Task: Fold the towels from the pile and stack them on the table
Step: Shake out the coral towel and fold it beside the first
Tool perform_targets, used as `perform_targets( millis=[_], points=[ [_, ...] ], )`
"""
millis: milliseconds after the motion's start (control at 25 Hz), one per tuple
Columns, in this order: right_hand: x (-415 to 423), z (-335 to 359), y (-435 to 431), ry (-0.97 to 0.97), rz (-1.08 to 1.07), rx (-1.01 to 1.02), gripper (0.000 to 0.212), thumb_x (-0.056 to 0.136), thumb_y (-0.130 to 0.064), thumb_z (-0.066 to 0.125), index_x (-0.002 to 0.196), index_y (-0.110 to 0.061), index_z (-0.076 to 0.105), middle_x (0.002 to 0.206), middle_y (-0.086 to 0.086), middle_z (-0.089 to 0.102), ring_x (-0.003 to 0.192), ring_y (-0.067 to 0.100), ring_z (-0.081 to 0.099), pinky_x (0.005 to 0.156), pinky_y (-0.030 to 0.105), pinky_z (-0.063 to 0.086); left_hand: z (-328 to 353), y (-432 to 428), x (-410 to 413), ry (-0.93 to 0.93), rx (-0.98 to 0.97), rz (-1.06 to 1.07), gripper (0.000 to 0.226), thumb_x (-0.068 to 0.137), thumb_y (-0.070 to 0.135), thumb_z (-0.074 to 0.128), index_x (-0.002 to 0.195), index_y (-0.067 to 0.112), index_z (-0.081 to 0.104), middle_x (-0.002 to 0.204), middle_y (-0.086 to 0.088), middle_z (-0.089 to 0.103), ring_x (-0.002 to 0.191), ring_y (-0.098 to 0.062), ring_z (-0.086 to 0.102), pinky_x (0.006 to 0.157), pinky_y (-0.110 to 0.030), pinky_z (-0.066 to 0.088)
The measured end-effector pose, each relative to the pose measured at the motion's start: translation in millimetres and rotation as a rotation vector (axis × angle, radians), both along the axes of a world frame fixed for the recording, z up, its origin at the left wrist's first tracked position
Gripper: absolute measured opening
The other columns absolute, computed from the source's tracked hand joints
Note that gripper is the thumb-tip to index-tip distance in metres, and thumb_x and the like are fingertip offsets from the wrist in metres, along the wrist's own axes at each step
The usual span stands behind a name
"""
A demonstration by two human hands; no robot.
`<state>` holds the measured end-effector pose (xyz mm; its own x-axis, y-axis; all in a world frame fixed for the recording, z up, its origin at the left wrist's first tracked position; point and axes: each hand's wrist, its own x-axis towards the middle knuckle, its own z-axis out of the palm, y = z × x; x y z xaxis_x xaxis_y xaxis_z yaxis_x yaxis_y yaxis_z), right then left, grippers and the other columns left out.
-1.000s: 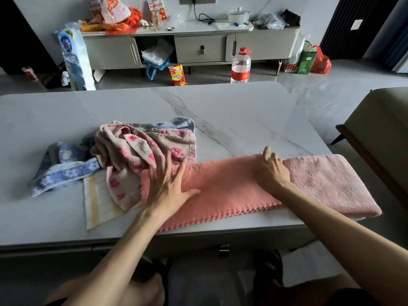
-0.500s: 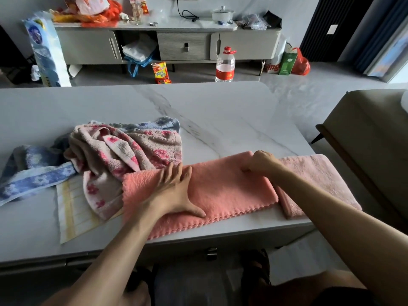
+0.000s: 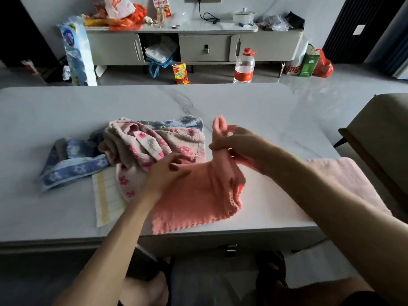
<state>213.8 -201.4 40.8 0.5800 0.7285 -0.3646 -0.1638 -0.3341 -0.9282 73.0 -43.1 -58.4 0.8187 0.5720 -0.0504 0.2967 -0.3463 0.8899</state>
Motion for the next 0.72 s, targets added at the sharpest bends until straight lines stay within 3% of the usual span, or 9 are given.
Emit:
perform_targets(
  millis=[80,120,200,240,320,440,520,640,720],
  points=[
    [-39,-22,32,-0.176,0.084,-0.083,0.068,0.074,-0.022,0.078,0.131,-0.017,0.041,0.100,0.006,0.064,0.085,0.019,0.068,0.077,0.032,0.059,-1,13,-18,-0.076,-0.383,0.190,0.013,0.090,0.014,0.064,0.101,0.008,0.067,0.084,-0.012,0.064,0.057,-0.010,0.063,0.057,-0.023,0.050],
    [-57,-37,47,-0.315,0.143,-0.132,0.074,0.070,-0.031,0.080,0.131,-0.019,0.040,0.097,0.003,0.067,0.079,0.014,0.068,0.068,0.023,0.057,-2,17,-23,-0.066,-0.509,0.270,0.018,0.094,0.018,0.059,0.098,0.003,0.068,0.079,-0.015,0.065,0.051,-0.013,0.063,0.051,-0.022,0.049],
    [-86,-65,66,-0.452,0.264,-0.170,0.077,0.076,-0.029,0.076,0.140,-0.017,0.036,0.116,0.012,0.066,0.089,0.015,0.066,0.068,0.016,0.051,-3,25,-27,-0.029,-0.620,0.401,0.036,0.093,0.037,0.057,0.084,0.008,0.076,0.070,-0.012,0.071,0.056,-0.021,0.067,0.054,-0.026,0.054],
    [-95,-76,72,-0.449,0.287,-0.180,0.082,0.081,-0.025,0.072,0.148,-0.013,0.025,0.124,0.018,0.062,0.097,0.022,0.065,0.074,0.021,0.053,-1,29,-27,0.003,-0.636,0.440,0.045,0.086,0.054,0.058,0.083,0.013,0.078,0.070,-0.011,0.073,0.063,-0.024,0.070,0.064,-0.034,0.058],
    [-104,-92,78,-0.450,0.253,-0.203,0.094,0.085,-0.028,0.068,0.153,-0.009,0.004,0.115,0.021,0.066,0.097,0.030,0.066,0.082,0.034,0.055,1,34,-30,0.036,-0.653,0.446,0.058,0.075,0.070,0.060,0.086,0.016,0.076,0.071,-0.010,0.074,0.072,-0.027,0.068,0.072,-0.039,0.055],
    [-105,-100,78,-0.408,0.224,-0.164,0.099,0.084,-0.033,0.071,0.152,-0.013,0.003,0.102,0.015,0.071,0.089,0.029,0.070,0.082,0.039,0.057,-5,34,-31,0.047,-0.402,0.371,0.042,0.070,0.059,0.074,0.070,0.017,0.072,0.061,0.000,0.070,0.070,-0.023,0.063,0.066,-0.030,0.048],
    [-98,-98,68,-0.512,0.236,-0.128,0.085,0.088,-0.032,0.067,0.153,-0.013,0.015,0.102,0.011,0.072,0.091,0.025,0.069,0.085,0.036,0.054,-14,34,-30,0.074,-0.179,0.313,0.043,0.053,0.059,0.074,0.075,0.022,0.069,0.076,-0.001,0.073,0.081,-0.024,0.067,0.078,-0.034,0.051],
    [-75,-102,46,-1.155,0.163,-0.040,0.046,0.093,-0.029,0.058,0.137,-0.016,0.051,0.121,0.008,0.065,0.108,0.023,0.060,0.096,0.036,0.047,-16,34,-29,0.069,-0.091,0.321,0.032,0.070,0.044,0.069,0.095,0.024,0.064,0.100,-0.007,0.072,0.102,-0.029,0.066,0.092,-0.037,0.047],
    [-65,-117,35,-1.394,0.208,-0.075,0.048,0.091,-0.037,0.056,0.134,-0.014,0.056,0.136,0.009,0.056,0.125,0.028,0.050,0.108,0.042,0.039,-11,22,-27,0.091,0.115,0.363,0.021,0.092,0.023,0.061,0.112,0.016,0.059,0.108,-0.005,0.071,0.107,-0.027,0.063,0.089,-0.029,0.034]
  ],
)
